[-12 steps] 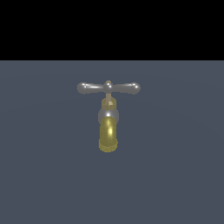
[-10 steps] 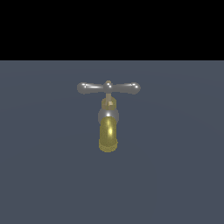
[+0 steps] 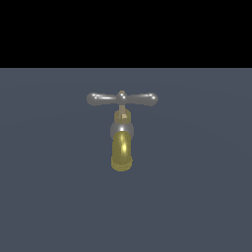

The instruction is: Turn on the faucet by rotating a designated handle.

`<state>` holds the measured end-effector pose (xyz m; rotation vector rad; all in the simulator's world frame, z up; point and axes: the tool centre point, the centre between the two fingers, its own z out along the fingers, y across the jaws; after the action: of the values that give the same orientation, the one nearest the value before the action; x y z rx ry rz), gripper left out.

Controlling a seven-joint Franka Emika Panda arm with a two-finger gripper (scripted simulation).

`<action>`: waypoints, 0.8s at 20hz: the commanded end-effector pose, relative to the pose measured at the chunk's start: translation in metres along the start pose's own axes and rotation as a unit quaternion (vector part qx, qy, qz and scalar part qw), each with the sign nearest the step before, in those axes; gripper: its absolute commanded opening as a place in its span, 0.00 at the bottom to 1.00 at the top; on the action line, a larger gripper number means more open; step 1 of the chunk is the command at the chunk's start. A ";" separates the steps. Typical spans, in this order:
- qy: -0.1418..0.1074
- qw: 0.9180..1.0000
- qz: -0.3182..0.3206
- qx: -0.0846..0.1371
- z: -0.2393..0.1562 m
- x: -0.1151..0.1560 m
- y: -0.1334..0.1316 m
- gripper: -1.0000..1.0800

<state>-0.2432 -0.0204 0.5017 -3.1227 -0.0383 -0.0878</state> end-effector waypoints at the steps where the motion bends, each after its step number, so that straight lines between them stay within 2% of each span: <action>1: -0.001 1.000 -0.015 0.000 0.006 0.001 0.004 0.00; 9: -0.004 0.996 -0.093 0.002 0.038 0.011 0.021 0.00; 16: -0.007 0.984 -0.176 0.003 0.072 0.023 0.039 0.00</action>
<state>-0.2182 -0.0537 0.4380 -3.0813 -0.5304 -0.0709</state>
